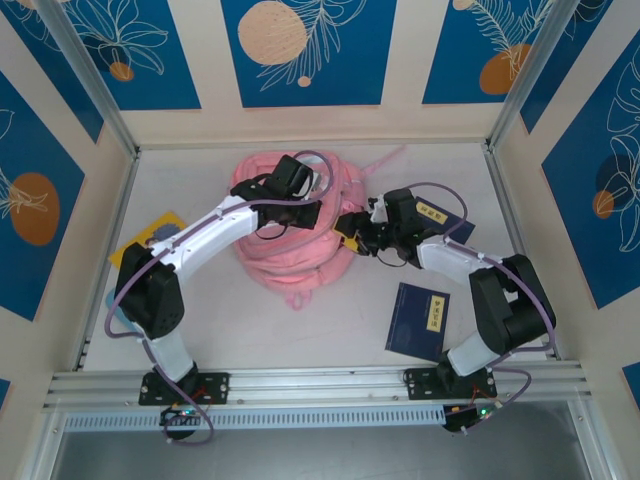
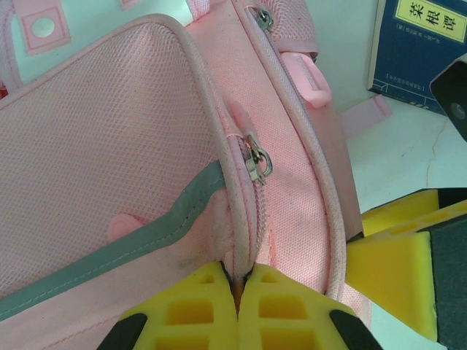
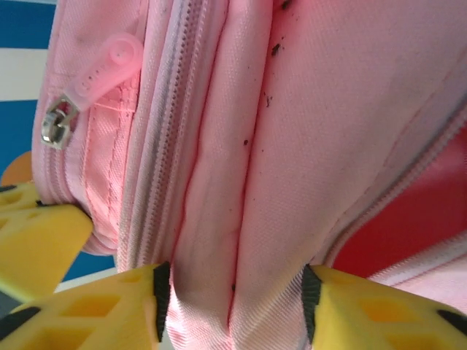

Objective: Pack the student bag

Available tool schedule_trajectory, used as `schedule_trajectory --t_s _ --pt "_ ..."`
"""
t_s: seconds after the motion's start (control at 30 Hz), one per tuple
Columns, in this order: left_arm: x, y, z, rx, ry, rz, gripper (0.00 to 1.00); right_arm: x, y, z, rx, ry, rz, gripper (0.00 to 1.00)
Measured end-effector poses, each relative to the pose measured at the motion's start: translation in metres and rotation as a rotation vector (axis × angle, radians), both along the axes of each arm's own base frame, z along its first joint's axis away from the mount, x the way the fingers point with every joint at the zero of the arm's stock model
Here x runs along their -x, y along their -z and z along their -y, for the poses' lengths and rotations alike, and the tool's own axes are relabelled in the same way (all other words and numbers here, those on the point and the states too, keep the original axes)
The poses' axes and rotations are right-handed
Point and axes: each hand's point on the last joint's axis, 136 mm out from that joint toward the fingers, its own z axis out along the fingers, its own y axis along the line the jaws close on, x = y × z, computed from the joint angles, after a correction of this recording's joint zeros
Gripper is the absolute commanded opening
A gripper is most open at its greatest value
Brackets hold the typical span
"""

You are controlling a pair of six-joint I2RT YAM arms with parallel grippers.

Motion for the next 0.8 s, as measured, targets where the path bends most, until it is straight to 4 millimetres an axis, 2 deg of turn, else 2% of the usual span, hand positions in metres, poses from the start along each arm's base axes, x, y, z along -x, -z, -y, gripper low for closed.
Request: schedule_trajectory --t_s 0.17,0.4,0.47,0.53,0.6,0.67,0.8 --pt "0.001 0.002 0.0 0.0 0.002 -0.006 0.0 0.003 0.004 0.002 0.017 -0.002 -0.018 0.34" --pt "0.002 0.002 0.0 0.005 0.002 -0.014 0.02 0.006 0.004 -0.001 0.023 -0.019 -0.027 0.04" --pt "0.002 0.002 -0.004 -0.001 -0.03 -0.017 0.19 0.006 0.001 -0.004 0.02 -0.026 -0.026 0.0" --pt "0.003 -0.002 -0.01 0.002 -0.077 -0.016 0.33 0.007 -0.005 -0.009 0.011 -0.042 -0.022 0.0" --pt "0.009 -0.01 -0.022 0.004 -0.117 -0.003 0.42 0.007 -0.011 -0.014 0.008 -0.053 -0.013 0.0" --pt "0.018 -0.024 -0.032 0.028 -0.149 0.02 0.49 0.007 -0.017 -0.018 0.005 -0.063 -0.006 0.0" --pt "0.043 -0.054 -0.053 0.094 -0.182 0.059 0.52 0.002 -0.036 -0.029 -0.013 -0.088 0.023 0.0"
